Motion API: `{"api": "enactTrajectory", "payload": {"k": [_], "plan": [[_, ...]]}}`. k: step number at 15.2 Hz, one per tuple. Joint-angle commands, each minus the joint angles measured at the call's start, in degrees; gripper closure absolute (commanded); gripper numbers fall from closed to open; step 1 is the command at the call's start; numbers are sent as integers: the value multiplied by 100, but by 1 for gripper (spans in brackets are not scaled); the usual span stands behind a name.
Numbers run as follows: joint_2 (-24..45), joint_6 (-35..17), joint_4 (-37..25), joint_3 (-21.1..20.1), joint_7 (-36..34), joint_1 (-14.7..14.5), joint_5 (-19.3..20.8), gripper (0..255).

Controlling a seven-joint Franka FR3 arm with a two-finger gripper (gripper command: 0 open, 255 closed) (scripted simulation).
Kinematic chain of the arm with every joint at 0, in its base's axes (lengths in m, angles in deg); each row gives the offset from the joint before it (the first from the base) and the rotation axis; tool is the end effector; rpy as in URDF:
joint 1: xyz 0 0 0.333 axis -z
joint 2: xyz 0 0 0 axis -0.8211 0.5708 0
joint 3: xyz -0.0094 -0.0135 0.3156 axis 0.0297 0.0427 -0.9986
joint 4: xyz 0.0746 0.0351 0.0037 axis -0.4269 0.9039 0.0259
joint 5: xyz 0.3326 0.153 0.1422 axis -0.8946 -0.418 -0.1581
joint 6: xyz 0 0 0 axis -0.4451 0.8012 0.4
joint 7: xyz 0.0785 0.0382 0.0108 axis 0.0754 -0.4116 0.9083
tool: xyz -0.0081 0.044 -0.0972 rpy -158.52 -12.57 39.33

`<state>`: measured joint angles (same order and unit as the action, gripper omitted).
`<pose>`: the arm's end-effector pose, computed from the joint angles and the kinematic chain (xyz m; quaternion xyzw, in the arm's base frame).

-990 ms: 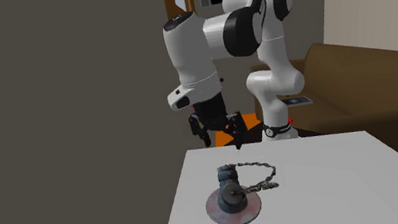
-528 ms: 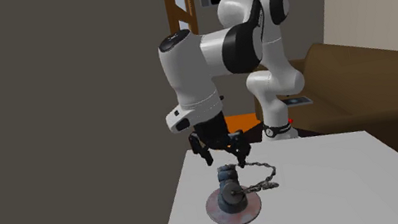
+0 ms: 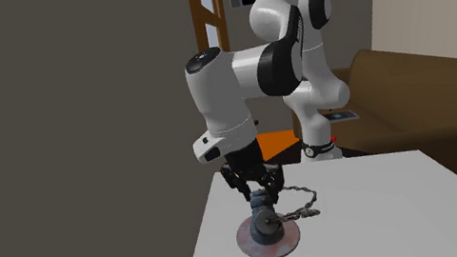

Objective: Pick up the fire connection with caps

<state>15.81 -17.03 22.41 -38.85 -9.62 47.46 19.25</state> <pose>0.5619 0.1682 0.3874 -0.9766 -0.1735 0.1238 0.0300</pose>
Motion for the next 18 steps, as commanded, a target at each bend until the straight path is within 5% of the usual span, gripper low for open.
{"api": "enactTrajectory", "payload": {"k": [1, 7, 18], "plan": [[6, -5, 2, 0, -1, -1, -1, 255], [14, -16, 4, 0, -1, -1, 1, 255], [-219, 765, -547, -6, -33, 10, -25, 255]]}}
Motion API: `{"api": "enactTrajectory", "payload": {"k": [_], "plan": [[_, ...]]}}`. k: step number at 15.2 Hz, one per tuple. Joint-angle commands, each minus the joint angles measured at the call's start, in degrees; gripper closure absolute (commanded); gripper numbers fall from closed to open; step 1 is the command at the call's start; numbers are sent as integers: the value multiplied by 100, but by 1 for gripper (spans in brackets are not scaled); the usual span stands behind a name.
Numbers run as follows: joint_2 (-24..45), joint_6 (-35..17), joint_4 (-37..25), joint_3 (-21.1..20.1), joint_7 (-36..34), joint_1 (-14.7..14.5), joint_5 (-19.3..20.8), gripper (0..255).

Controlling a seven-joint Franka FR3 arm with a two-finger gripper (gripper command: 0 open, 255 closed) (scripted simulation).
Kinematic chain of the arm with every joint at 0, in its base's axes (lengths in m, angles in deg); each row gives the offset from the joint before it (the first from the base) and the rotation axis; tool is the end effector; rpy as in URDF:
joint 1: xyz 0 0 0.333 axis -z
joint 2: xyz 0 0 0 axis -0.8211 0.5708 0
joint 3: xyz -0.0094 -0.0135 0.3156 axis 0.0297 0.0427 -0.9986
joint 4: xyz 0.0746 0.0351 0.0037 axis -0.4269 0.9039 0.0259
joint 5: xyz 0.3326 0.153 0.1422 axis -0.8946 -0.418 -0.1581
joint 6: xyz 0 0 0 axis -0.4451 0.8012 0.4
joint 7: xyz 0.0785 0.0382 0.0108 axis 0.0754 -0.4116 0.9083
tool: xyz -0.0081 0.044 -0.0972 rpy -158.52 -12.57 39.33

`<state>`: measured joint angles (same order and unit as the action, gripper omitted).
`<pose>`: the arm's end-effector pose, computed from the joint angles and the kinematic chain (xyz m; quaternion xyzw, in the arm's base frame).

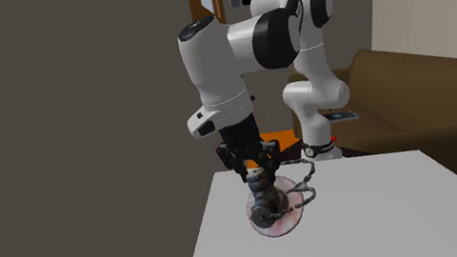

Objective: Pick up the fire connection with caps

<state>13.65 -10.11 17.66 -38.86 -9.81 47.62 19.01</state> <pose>0.5618 0.1672 0.4388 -0.9765 -0.1734 0.1241 0.0301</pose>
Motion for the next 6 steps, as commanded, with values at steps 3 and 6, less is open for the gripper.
{"api": "enactTrajectory", "payload": {"k": [3, 6], "plan": [[-43, 292, -252, -6, -25, -4, -6, 255], [-55, 377, -324, -6, -30, -3, -8, 255]]}}
